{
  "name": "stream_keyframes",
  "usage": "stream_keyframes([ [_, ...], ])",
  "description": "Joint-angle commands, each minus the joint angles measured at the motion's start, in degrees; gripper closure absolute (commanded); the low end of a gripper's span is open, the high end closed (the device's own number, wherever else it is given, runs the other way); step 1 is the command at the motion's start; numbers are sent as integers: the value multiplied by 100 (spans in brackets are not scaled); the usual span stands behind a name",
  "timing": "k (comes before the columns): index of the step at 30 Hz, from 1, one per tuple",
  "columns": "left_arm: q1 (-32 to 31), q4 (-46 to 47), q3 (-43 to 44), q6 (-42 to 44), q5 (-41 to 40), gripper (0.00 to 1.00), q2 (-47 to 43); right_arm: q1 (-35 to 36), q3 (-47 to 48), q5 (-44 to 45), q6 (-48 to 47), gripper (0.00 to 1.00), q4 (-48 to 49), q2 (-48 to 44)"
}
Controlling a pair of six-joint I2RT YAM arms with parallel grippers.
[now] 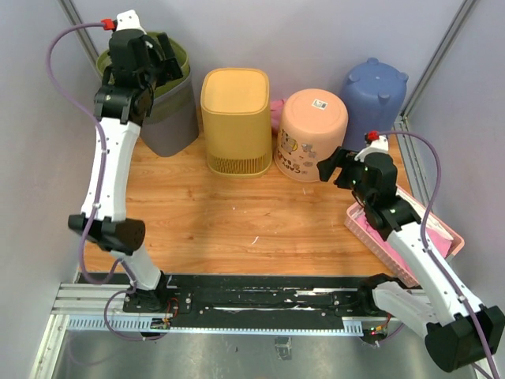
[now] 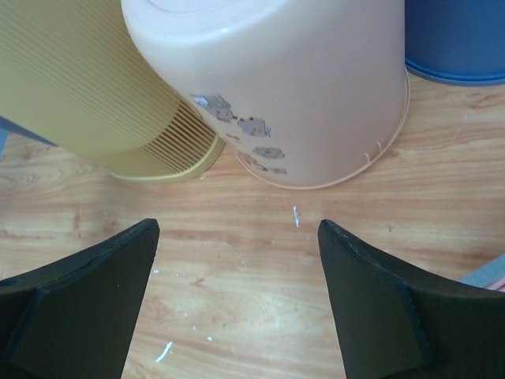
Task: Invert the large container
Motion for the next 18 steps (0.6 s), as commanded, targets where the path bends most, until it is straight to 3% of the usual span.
stream_keyframes([
  [1, 195, -575, 718, 1031, -111, 6, 769, 78, -61, -169, -163, 15, -747, -409],
  [5, 353, -137, 829, 1769, 552, 5, 1083, 76, -58, -364, -124, 15, -942, -454],
  [13, 665, 386, 560, 2407, 1263, 5, 1291, 77, -124, -562, -58, 16, -1234, -471],
  [18, 1010, 201, 749, 2526, 2096, 6, 1637, 84, -71, -580, -67, 16, -1312, -434],
])
